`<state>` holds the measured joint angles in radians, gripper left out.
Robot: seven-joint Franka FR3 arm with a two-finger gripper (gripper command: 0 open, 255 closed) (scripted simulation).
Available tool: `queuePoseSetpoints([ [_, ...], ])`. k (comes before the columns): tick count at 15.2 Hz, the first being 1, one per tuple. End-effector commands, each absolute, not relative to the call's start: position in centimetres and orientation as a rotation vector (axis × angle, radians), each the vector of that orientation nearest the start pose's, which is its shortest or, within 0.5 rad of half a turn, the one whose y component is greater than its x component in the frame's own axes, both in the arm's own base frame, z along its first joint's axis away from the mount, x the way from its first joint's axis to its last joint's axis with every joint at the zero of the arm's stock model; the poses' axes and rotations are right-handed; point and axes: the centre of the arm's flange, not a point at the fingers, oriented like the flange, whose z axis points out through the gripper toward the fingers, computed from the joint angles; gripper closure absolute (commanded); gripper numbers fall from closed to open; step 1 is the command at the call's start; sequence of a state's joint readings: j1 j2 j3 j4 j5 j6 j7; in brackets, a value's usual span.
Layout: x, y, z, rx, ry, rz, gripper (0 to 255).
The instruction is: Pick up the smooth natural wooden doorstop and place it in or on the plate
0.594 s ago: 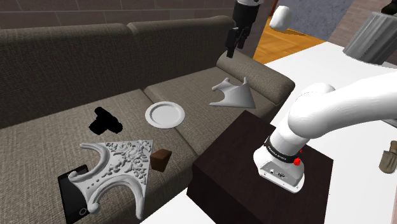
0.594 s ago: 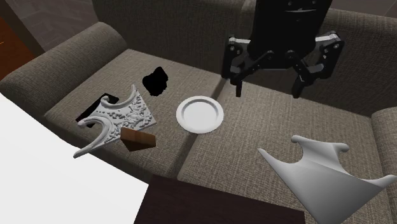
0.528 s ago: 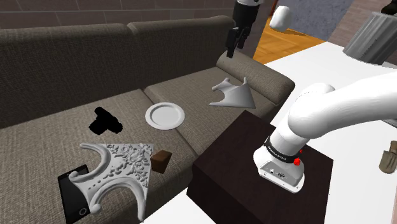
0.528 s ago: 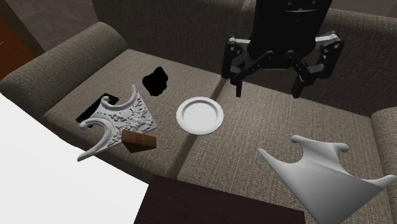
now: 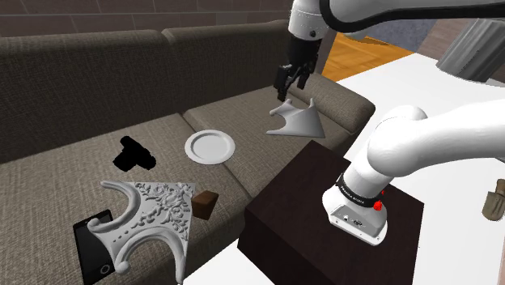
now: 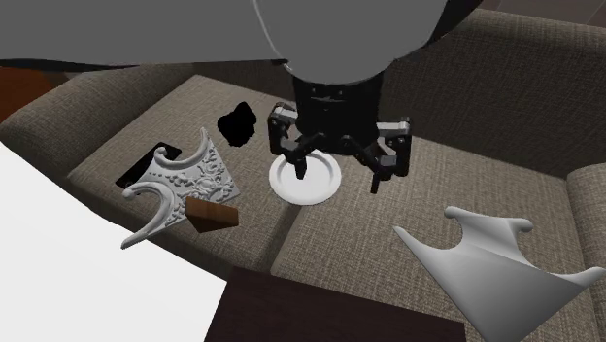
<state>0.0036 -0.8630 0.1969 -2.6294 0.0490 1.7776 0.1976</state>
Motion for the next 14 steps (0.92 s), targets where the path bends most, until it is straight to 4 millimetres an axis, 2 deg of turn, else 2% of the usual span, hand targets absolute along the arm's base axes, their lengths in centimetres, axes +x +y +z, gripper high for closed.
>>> queuePoseSetpoints([
  [1, 28.6, 8.7, 48.1, -3.23, 0.215, -0.034, 0],
  [8, 27.4, 16.0, 42.8, -3.187, 0.503, -0.045, 0],
  [14, 27.5, 22.5, 38.3, -3.129, 0.745, -0.054, 0],
])
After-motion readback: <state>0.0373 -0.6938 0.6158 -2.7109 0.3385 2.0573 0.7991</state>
